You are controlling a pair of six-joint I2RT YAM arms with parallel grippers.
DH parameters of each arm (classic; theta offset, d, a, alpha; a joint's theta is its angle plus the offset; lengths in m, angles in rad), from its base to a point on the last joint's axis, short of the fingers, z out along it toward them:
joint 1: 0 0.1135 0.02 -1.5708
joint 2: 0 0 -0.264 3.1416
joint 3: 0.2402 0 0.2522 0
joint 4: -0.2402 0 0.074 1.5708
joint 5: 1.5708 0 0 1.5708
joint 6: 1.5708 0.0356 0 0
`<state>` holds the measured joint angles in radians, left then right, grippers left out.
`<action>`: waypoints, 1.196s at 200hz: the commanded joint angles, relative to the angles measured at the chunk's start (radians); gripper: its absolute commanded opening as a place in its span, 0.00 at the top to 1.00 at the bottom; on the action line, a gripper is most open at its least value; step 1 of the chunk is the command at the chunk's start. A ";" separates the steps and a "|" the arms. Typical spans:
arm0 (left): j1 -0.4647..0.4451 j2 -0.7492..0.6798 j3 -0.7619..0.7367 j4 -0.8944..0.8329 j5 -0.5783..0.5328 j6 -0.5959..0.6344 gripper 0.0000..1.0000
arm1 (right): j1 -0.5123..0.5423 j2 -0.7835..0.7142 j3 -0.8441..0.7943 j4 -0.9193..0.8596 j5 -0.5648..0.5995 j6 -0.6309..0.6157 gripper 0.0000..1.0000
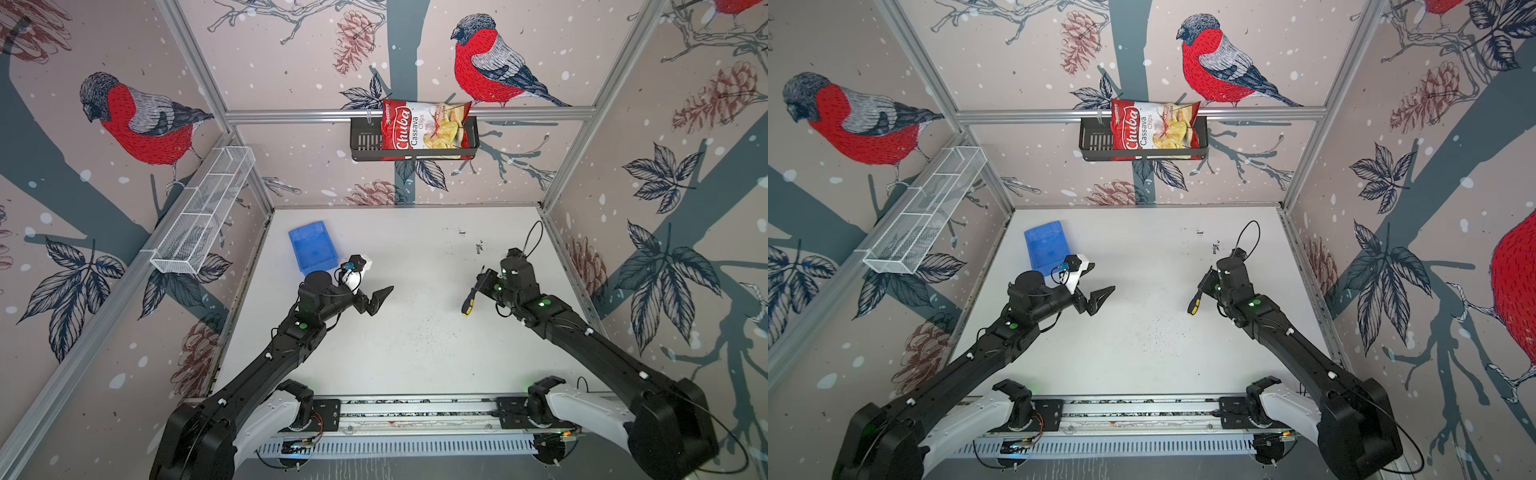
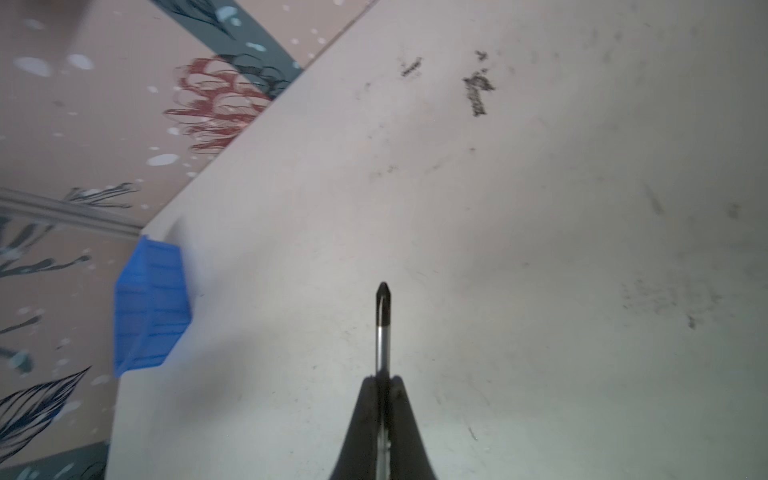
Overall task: Put the screwdriver in the bin
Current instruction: 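Carry the screwdriver toward the left gripper while the left gripper reaches to meet it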
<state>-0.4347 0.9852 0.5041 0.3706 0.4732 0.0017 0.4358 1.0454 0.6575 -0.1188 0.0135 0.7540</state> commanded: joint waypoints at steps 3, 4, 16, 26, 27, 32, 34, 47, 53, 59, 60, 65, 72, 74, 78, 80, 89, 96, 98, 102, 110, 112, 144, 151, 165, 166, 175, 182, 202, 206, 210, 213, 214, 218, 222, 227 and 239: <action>-0.044 0.054 0.028 0.146 0.016 -0.204 0.02 | -0.006 -0.043 -0.011 0.152 -0.083 -0.085 1.00; -0.046 0.059 0.030 0.149 0.016 -0.210 0.02 | -0.006 -0.044 -0.011 0.153 -0.084 -0.085 1.00; -0.075 0.101 0.054 0.169 0.016 -0.267 0.01 | -0.009 -0.055 -0.003 0.169 -0.096 -0.085 1.00; -0.103 0.138 0.070 0.198 0.024 -0.318 0.02 | -0.008 -0.063 -0.002 0.194 -0.112 -0.079 1.00; -0.105 0.140 0.072 0.200 0.026 -0.324 0.01 | -0.008 -0.064 -0.001 0.196 -0.113 -0.079 1.00; -0.115 0.160 0.080 0.223 0.028 -0.352 0.01 | -0.009 -0.069 -0.004 0.212 -0.125 -0.076 1.00; -0.121 0.167 0.081 0.232 0.030 -0.363 0.02 | -0.008 -0.070 -0.003 0.220 -0.128 -0.075 1.00; -0.151 0.211 0.095 0.295 0.047 -0.427 0.02 | -0.008 -0.079 -0.010 0.265 -0.160 -0.068 1.00; -0.165 0.232 0.103 0.320 0.054 -0.448 0.02 | -0.008 -0.083 -0.014 0.289 -0.179 -0.069 1.00; -0.179 0.251 0.113 0.337 0.056 -0.470 0.02 | -0.008 -0.089 -0.021 0.320 -0.204 -0.076 1.00; -0.181 0.253 0.115 0.340 0.057 -0.473 0.02 | -0.008 -0.089 -0.022 0.325 -0.209 -0.078 1.00; -0.192 0.270 0.122 0.353 0.062 -0.485 0.02 | -0.006 -0.094 -0.029 0.350 -0.229 -0.085 1.00; -0.207 0.288 0.135 0.375 0.071 -0.497 0.02 | -0.007 -0.099 -0.037 0.382 -0.252 -0.092 1.00; -0.211 0.295 0.137 0.383 0.072 -0.500 0.02 | -0.007 -0.101 -0.039 0.389 -0.256 -0.093 1.00; -0.218 0.306 0.142 0.397 0.075 -0.512 0.02 | -0.006 -0.104 -0.043 0.408 -0.266 -0.097 1.00; -0.221 0.311 0.144 0.404 0.076 -0.517 0.01 | -0.006 -0.106 -0.046 0.417 -0.271 -0.098 1.00; -0.230 0.334 0.155 0.441 0.088 -0.547 0.02 | -0.006 -0.113 -0.055 0.450 -0.294 -0.106 1.00; -0.234 0.353 0.160 0.474 0.103 -0.573 0.02 | -0.006 -0.119 -0.061 0.475 -0.311 -0.111 1.00; -0.235 0.357 0.161 0.485 0.108 -0.580 0.02 | -0.006 -0.120 -0.062 0.481 -0.315 -0.113 1.00; -0.238 0.367 0.162 0.504 0.114 -0.595 0.02 | -0.006 -0.123 -0.065 0.494 -0.326 -0.116 1.00; -0.241 0.384 0.166 0.540 0.127 -0.622 0.03 | -0.006 -0.127 -0.068 0.517 -0.346 -0.124 1.00; -0.242 0.388 0.167 0.552 0.132 -0.628 0.03 | -0.007 -0.128 -0.069 0.524 -0.352 -0.125 1.00; -0.261 0.448 0.213 0.588 0.221 -0.649 0.07 | -0.005 -0.130 -0.071 0.604 -0.437 -0.140 1.00; -0.270 0.455 0.223 0.581 0.236 -0.639 0.07 | -0.004 -0.128 -0.073 0.625 -0.453 -0.140 1.00; -0.286 0.472 0.249 0.557 0.262 -0.621 0.08 | -0.001 -0.127 -0.073 0.655 -0.481 -0.145 1.00; -0.287 0.473 0.250 0.555 0.262 -0.620 0.08 | -0.001 -0.127 -0.072 0.657 -0.483 -0.146 1.00; -0.300 0.484 0.266 0.540 0.277 -0.610 0.09 | 0.003 -0.124 -0.069 0.669 -0.502 -0.152 1.00; -0.307 0.492 0.276 0.531 0.284 -0.605 0.09 | 0.006 -0.121 -0.064 0.671 -0.514 -0.158 1.00; -0.321 0.514 0.295 0.525 0.300 -0.606 0.12 | 0.012 -0.113 -0.048 0.667 -0.546 -0.179 1.00; -0.323 0.516 0.298 0.527 0.304 -0.606 0.13 | 0.011 -0.113 -0.046 0.666 -0.551 -0.182 1.00; -0.324 0.520 0.299 0.527 0.308 -0.607 0.13 | 0.012 -0.113 -0.044 0.666 -0.555 -0.184 1.00; -0.326 0.522 0.299 0.526 0.310 -0.606 0.14 | 0.011 -0.113 -0.044 0.668 -0.559 -0.185 1.00; -0.325 0.522 0.300 0.526 0.311 -0.606 0.15 | 0.012 -0.113 -0.044 0.668 -0.560 -0.185 1.00; -0.327 0.525 0.300 0.527 0.315 -0.608 0.16 | 0.014 -0.112 -0.041 0.668 -0.565 -0.188 1.00; -0.328 0.527 0.303 0.527 0.319 -0.608 0.18 | 0.013 -0.112 -0.040 0.668 -0.571 -0.190 1.00; -0.329 0.529 0.303 0.529 0.324 -0.606 0.21 | 0.013 -0.109 -0.037 0.668 -0.574 -0.192 1.00; -0.334 0.528 0.298 0.544 0.328 -0.601 0.28 | 0.014 -0.104 -0.031 0.668 -0.581 -0.195 1.00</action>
<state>-0.7612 1.5097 0.7982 0.8680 0.7593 -0.6163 0.4465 0.9340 0.6102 0.4911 -0.5179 0.5842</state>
